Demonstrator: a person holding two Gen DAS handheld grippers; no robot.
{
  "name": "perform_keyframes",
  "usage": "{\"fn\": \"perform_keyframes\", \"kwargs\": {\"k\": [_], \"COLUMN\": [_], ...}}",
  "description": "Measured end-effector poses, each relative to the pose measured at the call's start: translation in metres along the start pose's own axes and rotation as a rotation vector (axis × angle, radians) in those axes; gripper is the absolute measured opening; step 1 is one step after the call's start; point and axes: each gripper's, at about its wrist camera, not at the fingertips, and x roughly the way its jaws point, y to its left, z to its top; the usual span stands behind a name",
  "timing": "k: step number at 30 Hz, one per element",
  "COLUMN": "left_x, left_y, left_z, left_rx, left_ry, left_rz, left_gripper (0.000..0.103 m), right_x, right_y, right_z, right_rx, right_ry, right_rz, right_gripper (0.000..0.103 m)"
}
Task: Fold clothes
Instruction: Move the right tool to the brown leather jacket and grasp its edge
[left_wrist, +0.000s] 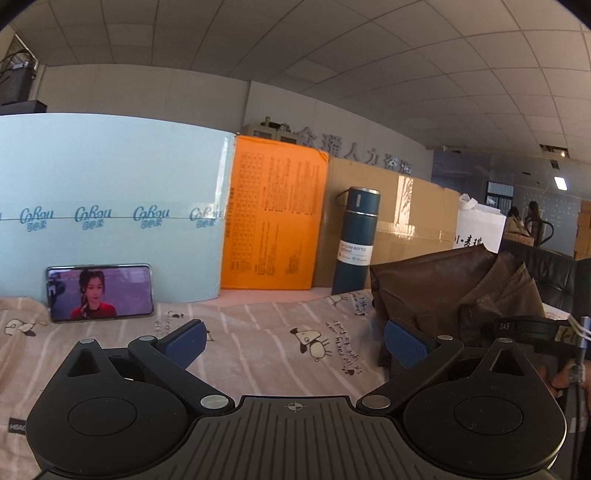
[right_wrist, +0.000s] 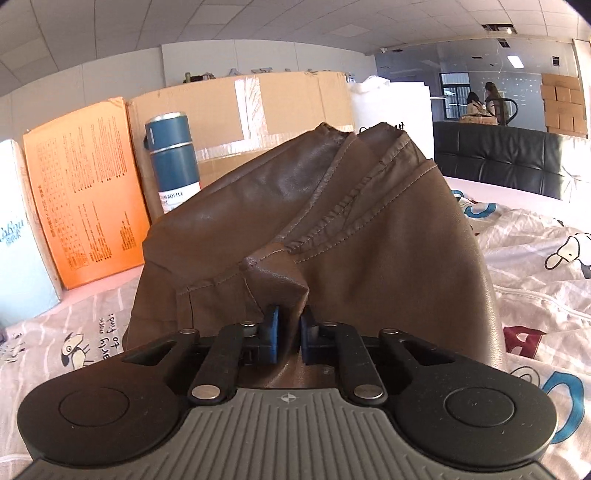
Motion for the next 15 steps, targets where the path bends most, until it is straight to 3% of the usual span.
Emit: {"fn": "perform_keyframes", "kwargs": {"k": [6, 9, 15], "left_x": [0.056, 0.093, 0.173], "left_y": [-0.012, -0.023, -0.051], "left_z": [0.011, 0.015, 0.019], "left_rx": [-0.044, -0.079, -0.098], "left_ry": [0.009, -0.002, 0.068], "left_rz": [-0.186, -0.323, -0.438], "left_gripper": [0.103, 0.103, 0.103], "right_x": [-0.032, -0.044, -0.067], "right_y": [-0.043, -0.064, -0.104], "right_z": [0.012, 0.016, 0.025], "right_rx": [0.009, 0.000, 0.011], "right_ry": [-0.119, -0.167, -0.254], "right_rz": [-0.031, -0.058, -0.115], "right_gripper": [0.005, 0.005, 0.005]}}
